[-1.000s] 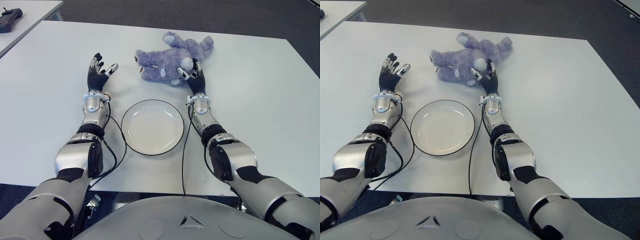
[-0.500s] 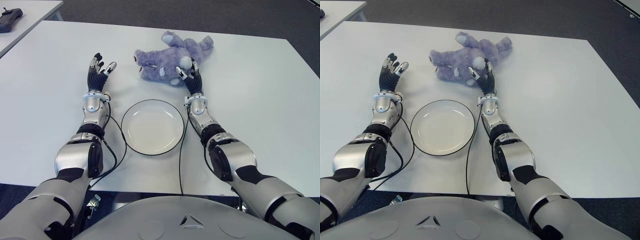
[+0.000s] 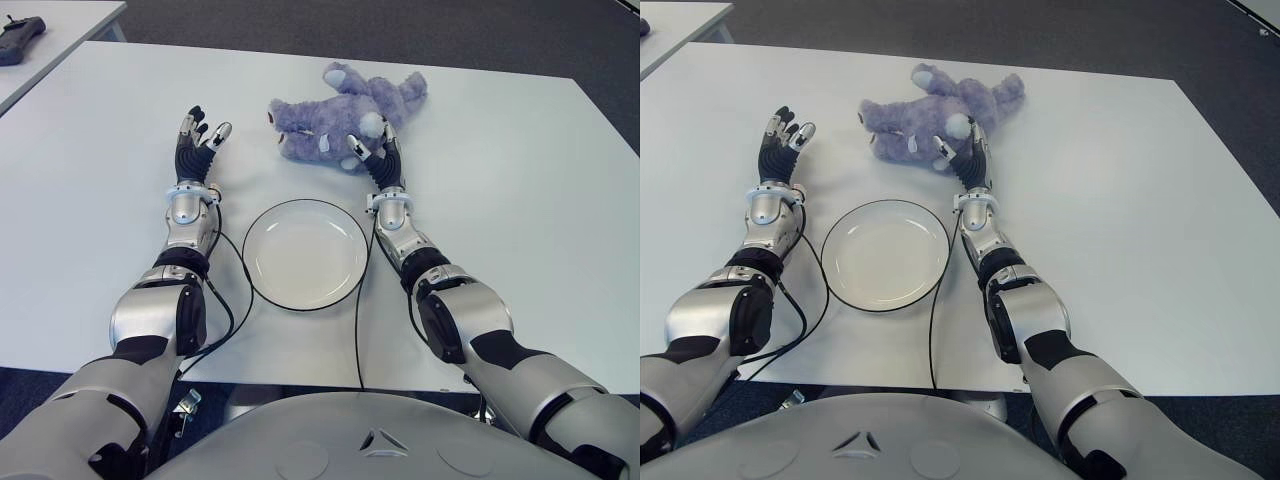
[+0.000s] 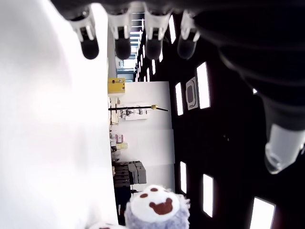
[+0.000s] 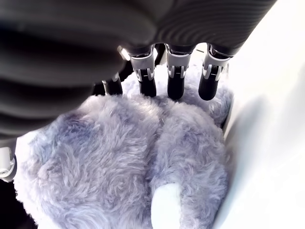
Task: Put the doll into the plate.
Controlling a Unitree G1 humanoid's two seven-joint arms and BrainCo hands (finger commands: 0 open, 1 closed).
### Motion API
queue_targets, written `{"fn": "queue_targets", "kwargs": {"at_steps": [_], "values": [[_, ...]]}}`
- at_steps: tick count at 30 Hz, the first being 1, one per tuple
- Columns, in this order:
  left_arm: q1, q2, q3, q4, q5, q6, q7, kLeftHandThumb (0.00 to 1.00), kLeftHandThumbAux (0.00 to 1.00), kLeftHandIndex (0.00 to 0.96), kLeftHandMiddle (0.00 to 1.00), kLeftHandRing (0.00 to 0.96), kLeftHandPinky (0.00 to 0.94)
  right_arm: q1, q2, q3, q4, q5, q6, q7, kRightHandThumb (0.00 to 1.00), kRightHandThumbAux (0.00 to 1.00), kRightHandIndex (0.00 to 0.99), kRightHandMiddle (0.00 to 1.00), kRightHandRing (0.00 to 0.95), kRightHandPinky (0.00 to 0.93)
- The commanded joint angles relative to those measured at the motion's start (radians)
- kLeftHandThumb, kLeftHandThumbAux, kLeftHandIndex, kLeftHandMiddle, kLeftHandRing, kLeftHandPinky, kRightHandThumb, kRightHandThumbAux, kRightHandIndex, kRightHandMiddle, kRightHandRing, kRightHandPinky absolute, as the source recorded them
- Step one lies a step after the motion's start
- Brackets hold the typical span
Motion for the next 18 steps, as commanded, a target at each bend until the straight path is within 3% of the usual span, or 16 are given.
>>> {"fn": "queue_targets", "kwargs": {"at_steps": [1, 18], "values": [[0.234, -0.077, -0.014, 0.131, 0.017, 0.118, -0.032, 0.0, 0.518, 0.0, 0.03, 0.0, 0.0, 0.212, 0.015, 0.018, 0.142, -0.021, 0.09, 0.003, 0.145, 0.383, 0.0, 0.0, 0.0, 0.0], [0.236, -0.077, -0.014, 0.131, 0.019, 0.117, -0.035, 0.0, 0.477, 0.006, 0.03, 0.0, 0.0, 0.211, 0.016, 0.03, 0.143, -0.027, 0.104, -0.024, 0.134, 0.348, 0.0, 0.0, 0.0, 0.0]]}}
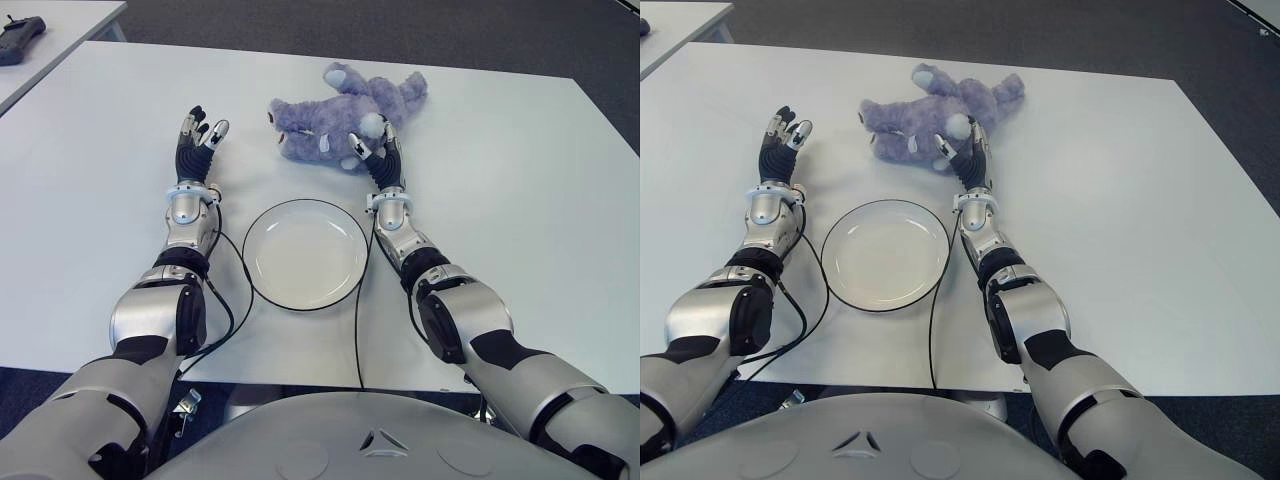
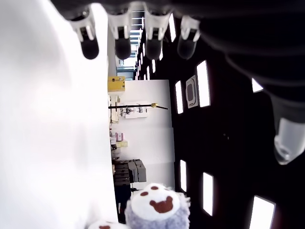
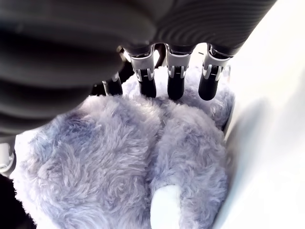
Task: Put the doll into the plate.
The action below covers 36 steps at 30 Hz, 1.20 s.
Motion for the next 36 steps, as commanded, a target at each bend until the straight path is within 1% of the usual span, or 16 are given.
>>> {"fn": "queue_targets", "kwargs": {"at_steps": [1, 9, 10, 12, 13, 15, 17, 21, 22, 28, 36], "values": [[0.237, -0.077, -0.015, 0.131, 0.019, 0.117, -0.025, 0.0, 0.478, 0.008, 0.03, 0.0, 0.0, 0.212, 0.017, 0.021, 0.143, -0.026, 0.101, -0.008, 0.134, 0.346, 0.0, 0.0, 0.0, 0.0], [0.24, -0.077, -0.016, 0.131, 0.021, 0.112, -0.024, 0.0, 0.474, 0.011, 0.029, 0.0, 0.0, 0.21, 0.016, 0.064, 0.142, -0.065, 0.114, -0.105, 0.194, 0.319, 0.0, 0.0, 0.0, 0.0], [0.24, -0.077, -0.017, 0.131, 0.021, 0.112, -0.025, 0.0, 0.474, 0.011, 0.029, 0.0, 0.0, 0.21, 0.016, 0.073, 0.141, -0.074, 0.111, -0.127, 0.196, 0.317, 0.0, 0.0, 0.0, 0.0], [0.24, -0.077, -0.016, 0.131, 0.02, 0.114, -0.025, 0.0, 0.472, 0.017, 0.031, 0.0, 0.0, 0.203, 0.011, 0.108, 0.134, -0.11, 0.093, -0.22, 0.249, 0.295, 0.0, 0.0, 0.0, 0.0], [0.24, -0.077, -0.015, 0.131, 0.019, 0.115, -0.026, 0.0, 0.472, 0.017, 0.031, 0.0, 0.0, 0.199, 0.008, 0.125, 0.131, -0.126, 0.087, -0.26, 0.255, 0.292, 0.0, 0.0, 0.0, 0.0], [0.24, -0.077, -0.014, 0.131, 0.018, 0.116, -0.026, 0.0, 0.471, 0.02, 0.032, 0.0, 0.0, 0.19, 0.005, 0.146, 0.127, -0.146, 0.082, -0.309, 0.271, 0.28, 0.0, 0.0, 0.0, 0.0], [0.24, -0.077, -0.014, 0.131, 0.018, 0.117, -0.027, 0.0, 0.472, 0.021, 0.032, 0.0, 0.0, 0.183, 0.003, 0.16, 0.126, -0.157, 0.08, -0.338, 0.274, 0.277, 0.0, 0.0, 0.0, 0.0], [0.241, -0.077, -0.016, 0.131, 0.02, 0.114, -0.024, 0.0, 0.474, 0.02, 0.029, 0.0, 0.0, 0.162, 0.006, 0.196, 0.118, -0.194, 0.072, -0.444, 0.278, 0.265, 0.0, 0.0, 0.0, 0.0], [0.24, -0.077, -0.016, 0.131, 0.02, 0.113, -0.024, 0.0, 0.474, 0.021, 0.029, 0.0, 0.0, 0.16, 0.007, 0.201, 0.118, -0.198, 0.07, -0.458, 0.282, 0.262, 0.0, 0.0, 0.0, 0.0], [0.24, -0.077, -0.018, 0.131, 0.022, 0.111, -0.025, 0.0, 0.471, 0.025, 0.028, 0.0, 0.0, 0.15, 0.004, 0.221, 0.117, -0.209, 0.063, -0.509, 0.29, 0.251, 0.0, 0.0, 0.0, 0.0], [0.237, -0.078, -0.02, 0.132, 0.025, 0.112, -0.02, 0.0, 0.466, 0.025, 0.027, 0.0, 0.0, 0.141, -0.001, 0.229, 0.119, -0.2, 0.041, -0.511, 0.312, 0.228, 0.0, 0.0, 0.0, 0.0]]}}
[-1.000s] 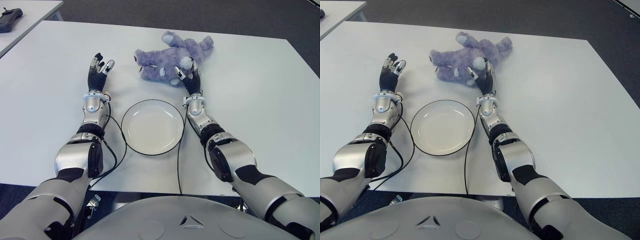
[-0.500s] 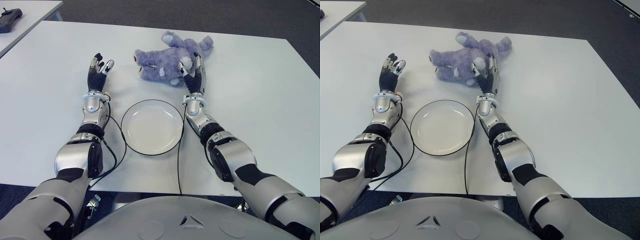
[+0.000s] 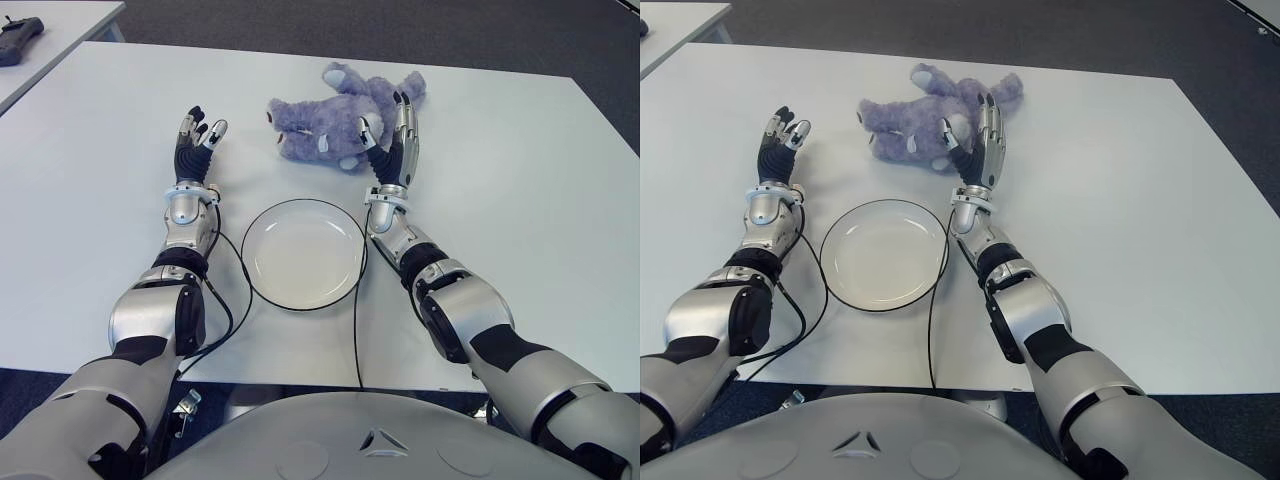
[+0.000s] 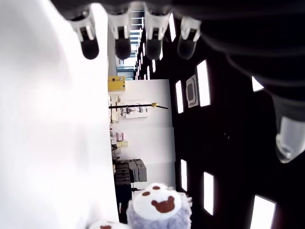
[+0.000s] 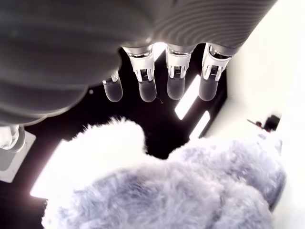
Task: Put the doll into the plate.
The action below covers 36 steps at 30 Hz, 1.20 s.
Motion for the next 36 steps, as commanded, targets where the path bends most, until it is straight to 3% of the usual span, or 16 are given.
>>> {"fn": "queue_targets", "kwargs": {"at_steps": [1, 22, 36], "values": [[0.235, -0.082, -0.019, 0.132, 0.024, 0.111, -0.02, 0.0, 0.466, 0.025, 0.027, 0.0, 0.0, 0.172, 0.017, 0.035, 0.114, -0.035, 0.03, -0.014, 0.312, 0.228, 0.0, 0.0, 0.0, 0.0], [0.235, -0.087, -0.016, 0.132, 0.02, 0.108, -0.021, 0.0, 0.477, 0.023, 0.028, 0.0, 0.0, 0.166, 0.006, 0.039, 0.116, -0.025, 0.002, 0.02, 0.297, 0.21, 0.0, 0.0, 0.0, 0.0], [0.23, -0.092, -0.014, 0.134, 0.019, 0.119, -0.02, 0.0, 0.454, 0.011, 0.02, 0.0, 0.0, 0.056, -0.029, 0.108, 0.133, -0.067, 0.072, 0.202, 0.374, 0.326, 0.0, 0.0, 0.0, 0.002]]}}
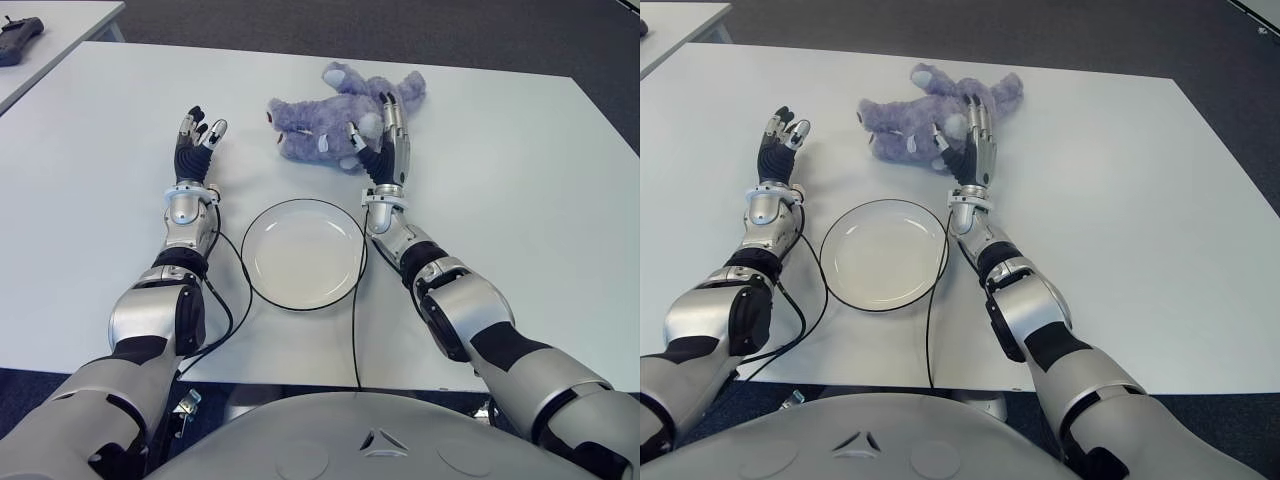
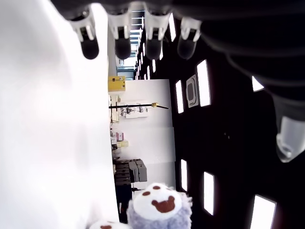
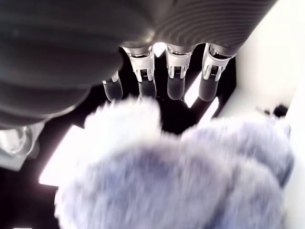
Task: Put the doll into the plate.
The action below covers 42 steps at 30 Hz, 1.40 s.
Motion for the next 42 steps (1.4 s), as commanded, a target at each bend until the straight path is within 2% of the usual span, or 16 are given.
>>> {"fn": "queue_targets", "kwargs": {"at_steps": [1, 6, 14, 28, 42], "values": [[0.229, -0.092, -0.014, 0.134, 0.018, 0.119, -0.02, 0.0, 0.454, 0.01, 0.021, 0.0, 0.0, 0.081, -0.018, 0.054, 0.102, -0.059, 0.095, 0.102, 0.377, 0.333, 0.0, 0.0, 0.0, 0.003], [0.228, -0.094, -0.015, 0.135, 0.019, 0.12, -0.018, 0.0, 0.452, 0.007, 0.021, 0.0, 0.0, 0.03, -0.041, 0.07, 0.102, -0.074, 0.127, 0.14, 0.384, 0.361, 0.0, 0.003, 0.0, 0.0], [0.226, -0.095, -0.014, 0.135, 0.019, 0.12, -0.018, 0.0, 0.45, 0.015, 0.026, 0.0, 0.0, -0.013, -0.061, 0.102, 0.105, -0.096, 0.164, 0.178, 0.358, 0.398, 0.0, 0.007, 0.0, 0.0], [0.226, -0.096, -0.018, 0.135, 0.023, 0.118, -0.016, 0.0, 0.449, 0.009, 0.029, 0.0, 0.0, -0.038, -0.087, 0.144, 0.109, -0.123, 0.197, 0.244, 0.329, 0.414, 0.0, 0.014, 0.0, 0.0], [0.224, -0.096, -0.014, 0.136, 0.019, 0.127, -0.018, 0.0, 0.457, 0.02, 0.032, 0.0, 0.0, -0.054, -0.106, 0.174, 0.109, -0.141, 0.206, 0.295, 0.351, 0.434, 0.018, 0.016, 0.0, 0.0]]}}
